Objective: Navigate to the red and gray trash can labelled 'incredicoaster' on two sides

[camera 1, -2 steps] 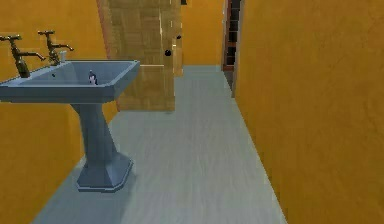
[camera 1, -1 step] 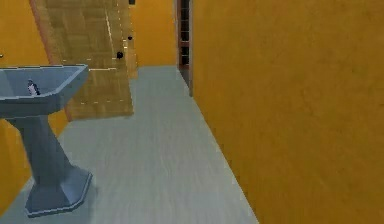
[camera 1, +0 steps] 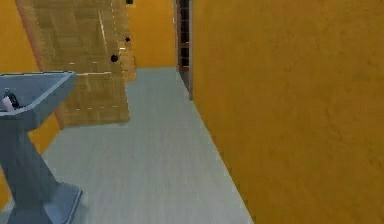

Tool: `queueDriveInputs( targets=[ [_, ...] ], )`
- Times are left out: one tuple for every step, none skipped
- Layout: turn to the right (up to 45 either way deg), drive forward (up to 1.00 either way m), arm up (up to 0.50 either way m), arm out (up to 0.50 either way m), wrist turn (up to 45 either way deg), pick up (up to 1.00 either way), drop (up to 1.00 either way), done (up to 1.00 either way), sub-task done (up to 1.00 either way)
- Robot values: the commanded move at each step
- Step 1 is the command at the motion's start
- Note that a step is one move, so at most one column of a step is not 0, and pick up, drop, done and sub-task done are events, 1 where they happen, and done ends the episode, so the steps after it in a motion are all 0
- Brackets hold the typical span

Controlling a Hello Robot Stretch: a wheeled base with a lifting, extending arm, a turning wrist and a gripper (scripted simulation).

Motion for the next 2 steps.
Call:
queueDriveInputs(
  targets=[
    [-6.0, 0.00, 0.00, 0.00, 0.0, 0.00, 0.00, 0.00, 0.00],
    [0.0, 1.00, 0.00, 0.00, 0.0, 0.00, 0.00, 0.00, 0.00]
  ],
)
